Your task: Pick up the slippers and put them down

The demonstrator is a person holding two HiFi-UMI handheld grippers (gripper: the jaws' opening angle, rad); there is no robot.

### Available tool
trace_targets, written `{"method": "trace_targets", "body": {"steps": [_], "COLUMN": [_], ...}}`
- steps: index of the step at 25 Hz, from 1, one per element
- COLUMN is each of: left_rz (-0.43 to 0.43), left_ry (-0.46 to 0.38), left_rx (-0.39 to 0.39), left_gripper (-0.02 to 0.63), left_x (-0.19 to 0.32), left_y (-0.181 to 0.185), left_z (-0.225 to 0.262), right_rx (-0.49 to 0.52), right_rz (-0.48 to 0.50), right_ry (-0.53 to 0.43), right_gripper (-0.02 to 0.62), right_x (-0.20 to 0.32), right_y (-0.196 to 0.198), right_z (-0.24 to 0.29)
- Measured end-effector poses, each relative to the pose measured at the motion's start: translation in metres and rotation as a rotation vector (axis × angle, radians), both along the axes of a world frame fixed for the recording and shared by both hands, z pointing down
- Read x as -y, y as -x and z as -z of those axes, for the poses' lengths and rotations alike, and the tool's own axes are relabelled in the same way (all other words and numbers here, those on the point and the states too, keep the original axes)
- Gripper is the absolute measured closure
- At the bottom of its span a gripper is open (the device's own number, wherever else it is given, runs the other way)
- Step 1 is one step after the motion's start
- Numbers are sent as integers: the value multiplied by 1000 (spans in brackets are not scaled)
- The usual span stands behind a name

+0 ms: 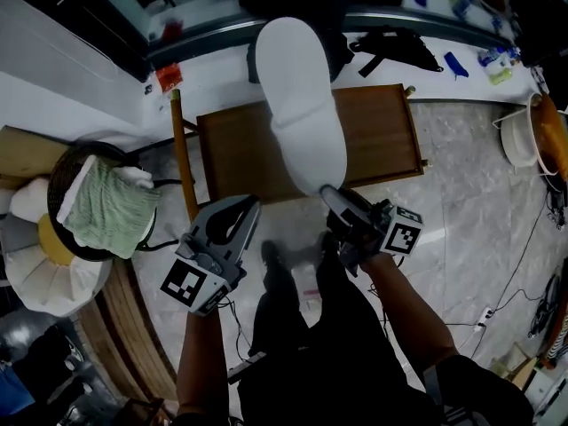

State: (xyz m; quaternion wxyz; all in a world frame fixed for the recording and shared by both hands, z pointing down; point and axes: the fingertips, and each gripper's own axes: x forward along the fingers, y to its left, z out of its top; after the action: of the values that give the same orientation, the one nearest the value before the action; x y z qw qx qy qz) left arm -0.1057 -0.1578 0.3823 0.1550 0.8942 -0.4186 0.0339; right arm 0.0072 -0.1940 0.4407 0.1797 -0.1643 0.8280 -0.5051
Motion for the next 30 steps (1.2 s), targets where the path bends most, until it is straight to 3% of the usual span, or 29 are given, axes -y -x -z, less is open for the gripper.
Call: {"method": "trace_targets", "body": {"steps": [14,30], "left_rz": [-58,-59], "left_ry": [119,150], "left_rx": [-42,-26], "left_gripper": [592,592], "left_x": [-11,-19], "left_y": [-33,-21], "left_z": [-111,-184], "right_rx": [-57,-55], "right_rz": [23,-18], "right_ry": [158,287], "right_gripper": [541,541], "right_x": [-23,-34], "right_y": [-2,12], "right_z": [-132,-199]}}
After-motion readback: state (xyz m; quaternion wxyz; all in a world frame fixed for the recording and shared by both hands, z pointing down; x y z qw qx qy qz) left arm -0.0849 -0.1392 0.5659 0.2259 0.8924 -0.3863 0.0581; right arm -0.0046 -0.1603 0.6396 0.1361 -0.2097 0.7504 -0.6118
